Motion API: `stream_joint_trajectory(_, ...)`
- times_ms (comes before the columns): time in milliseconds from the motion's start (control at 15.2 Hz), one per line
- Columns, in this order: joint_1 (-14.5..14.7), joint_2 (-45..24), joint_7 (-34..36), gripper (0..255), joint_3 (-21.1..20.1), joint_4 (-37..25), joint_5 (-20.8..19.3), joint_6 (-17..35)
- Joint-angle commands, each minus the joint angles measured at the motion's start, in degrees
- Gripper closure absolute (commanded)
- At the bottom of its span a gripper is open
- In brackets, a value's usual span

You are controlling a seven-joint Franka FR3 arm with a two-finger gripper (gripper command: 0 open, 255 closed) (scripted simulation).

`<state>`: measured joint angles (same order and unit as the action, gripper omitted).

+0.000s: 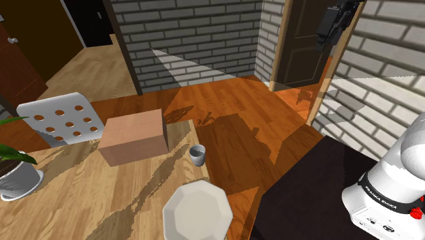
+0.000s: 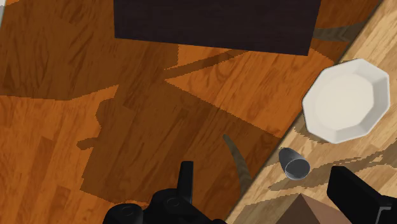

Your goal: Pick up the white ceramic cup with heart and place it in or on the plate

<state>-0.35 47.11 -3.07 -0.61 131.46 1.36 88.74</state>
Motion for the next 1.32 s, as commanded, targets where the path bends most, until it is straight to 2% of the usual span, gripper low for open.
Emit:
stream_joint_trajectory(0, 0.0, 0.0, 0.0, 0, 0.0, 0.0, 0.0, 0.0)
stream_joint_trajectory(660, 1.6, -10.6, 5.7, 0, -5.4, 7.9, 3.9, 17.8)
stream_joint_trajectory(1254, 2.7, -26.4, 10.7, 0, -10.3, 8.5, 5.7, 33.5)
